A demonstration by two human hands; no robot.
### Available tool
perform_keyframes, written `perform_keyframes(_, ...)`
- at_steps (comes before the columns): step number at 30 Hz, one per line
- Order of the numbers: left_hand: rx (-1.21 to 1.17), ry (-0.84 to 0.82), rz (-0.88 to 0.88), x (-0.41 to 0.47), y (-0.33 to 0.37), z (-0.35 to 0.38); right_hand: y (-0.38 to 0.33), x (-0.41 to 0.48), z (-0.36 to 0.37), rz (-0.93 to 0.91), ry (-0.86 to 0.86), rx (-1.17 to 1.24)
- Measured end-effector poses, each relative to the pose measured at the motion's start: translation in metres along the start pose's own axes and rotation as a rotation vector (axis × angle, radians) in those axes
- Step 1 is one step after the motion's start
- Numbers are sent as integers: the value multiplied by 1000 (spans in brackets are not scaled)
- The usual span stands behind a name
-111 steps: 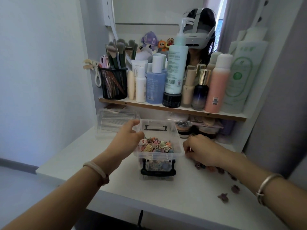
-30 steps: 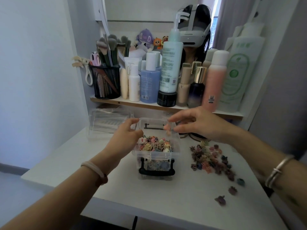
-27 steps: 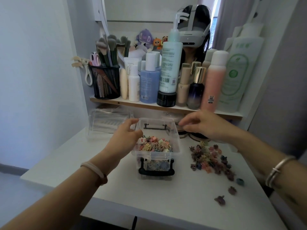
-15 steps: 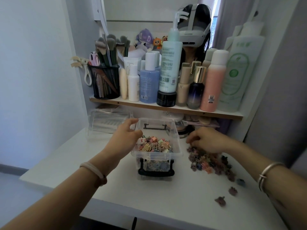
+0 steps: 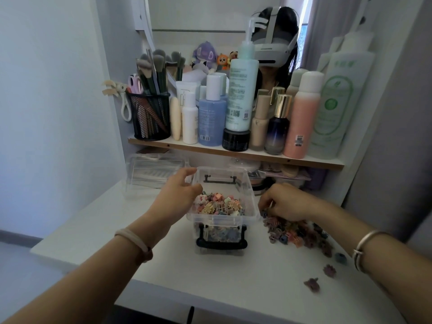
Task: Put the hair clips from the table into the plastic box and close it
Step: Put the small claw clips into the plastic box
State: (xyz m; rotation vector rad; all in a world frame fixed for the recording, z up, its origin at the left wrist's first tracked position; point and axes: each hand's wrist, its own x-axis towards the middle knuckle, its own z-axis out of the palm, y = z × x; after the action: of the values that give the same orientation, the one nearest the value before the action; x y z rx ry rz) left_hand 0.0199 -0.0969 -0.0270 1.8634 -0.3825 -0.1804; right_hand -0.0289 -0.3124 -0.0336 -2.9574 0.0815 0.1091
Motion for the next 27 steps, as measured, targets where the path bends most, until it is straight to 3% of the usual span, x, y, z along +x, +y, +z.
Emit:
perform_keyframes(6,-3,-7,2,0,0,-1,-2,-3,-14,64,202,130)
perform_keyframes(10,1,-1,-4,-1,2,0,-23,-12,-37,-44,392,588)
perform_keyframes(13,14,-4,-11,-4,4,-1,-42,-18,-46,-180,312,806)
perform_keyframes(16,18,-9,-9,-5,5,-1,-36,-20,-50,-157,246,688)
perform_keyframes(19,22,-6,-6,-4,5,-2,-11,-20,-46,32,216,481)
perform_keyframes(21,7,-5,-7,-4,4,-1,3,-20,-34,111,94,304)
perform_keyframes(24,7,-8,-4,-3,3,0,7,-15,-12,91,-39,173)
perform_keyframes(27,14,-13,-8,-3,3,1,-1,-7,2,4,-26,123)
